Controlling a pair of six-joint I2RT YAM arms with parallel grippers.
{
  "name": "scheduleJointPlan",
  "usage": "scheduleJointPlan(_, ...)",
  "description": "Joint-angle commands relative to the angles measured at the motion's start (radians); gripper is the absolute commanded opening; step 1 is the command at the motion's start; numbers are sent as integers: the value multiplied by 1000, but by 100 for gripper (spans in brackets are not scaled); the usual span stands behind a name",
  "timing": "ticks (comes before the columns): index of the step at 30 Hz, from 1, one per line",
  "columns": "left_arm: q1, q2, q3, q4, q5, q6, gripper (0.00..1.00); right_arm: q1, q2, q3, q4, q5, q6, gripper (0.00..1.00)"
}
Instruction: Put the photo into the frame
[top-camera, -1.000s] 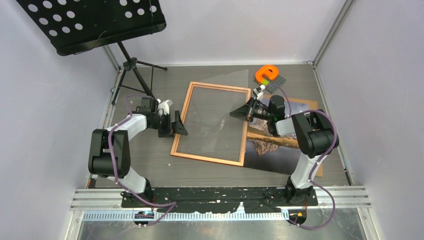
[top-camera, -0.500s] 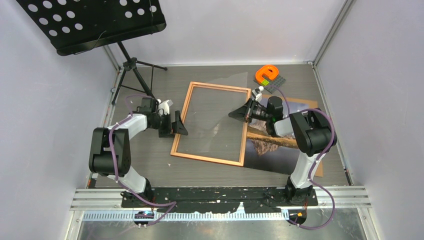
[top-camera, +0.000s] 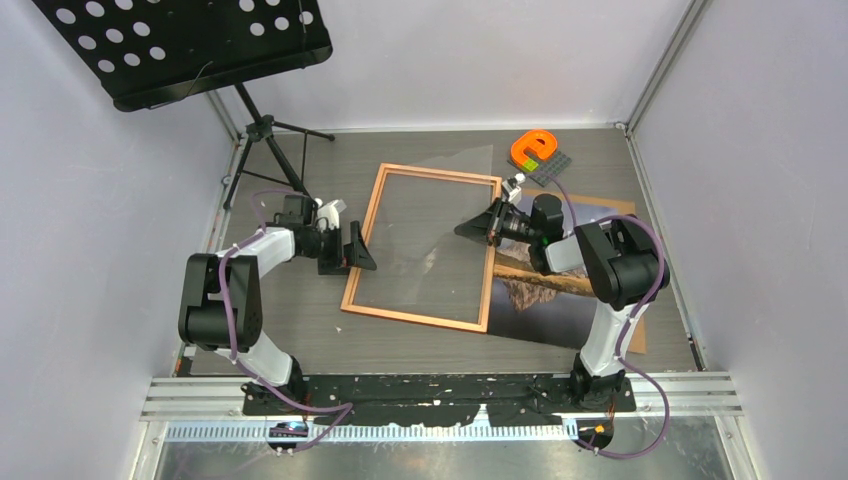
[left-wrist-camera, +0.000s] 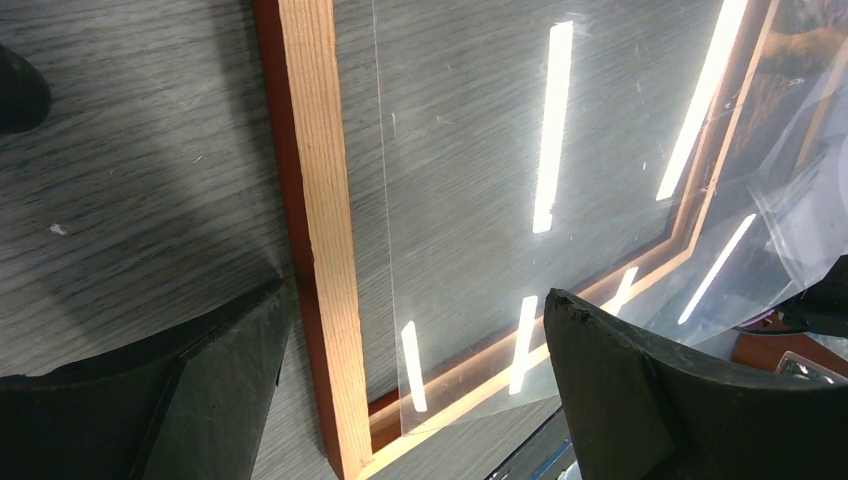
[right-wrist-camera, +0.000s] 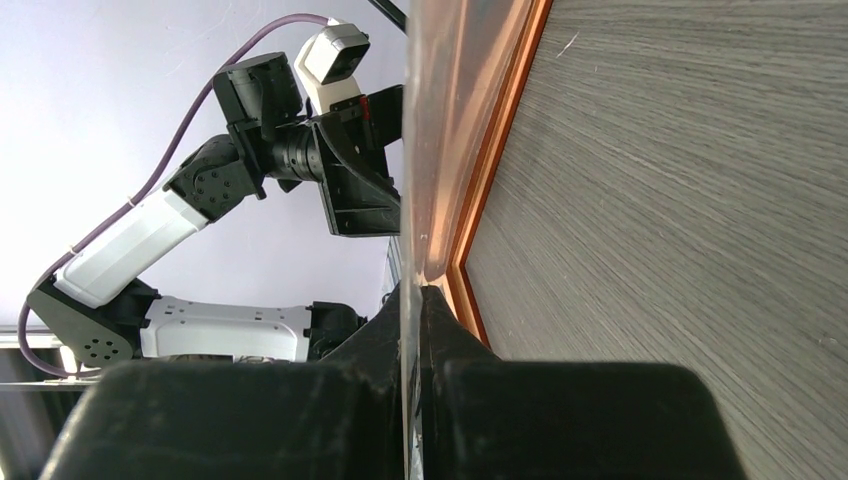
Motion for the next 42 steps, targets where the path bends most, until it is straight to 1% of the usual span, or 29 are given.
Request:
scheduleJointPlan(1, 8, 13, 26, 30, 16, -4, 100, 12, -4, 32, 88, 5, 2, 6)
scheduleJointPlan(25, 8, 19, 27, 25, 20, -3, 100, 25, 36, 65, 90, 17, 5, 6)
scheduleJointPlan(42, 8, 34, 24, 25, 17, -6, 99, 25, 38, 48, 36, 29, -1, 6)
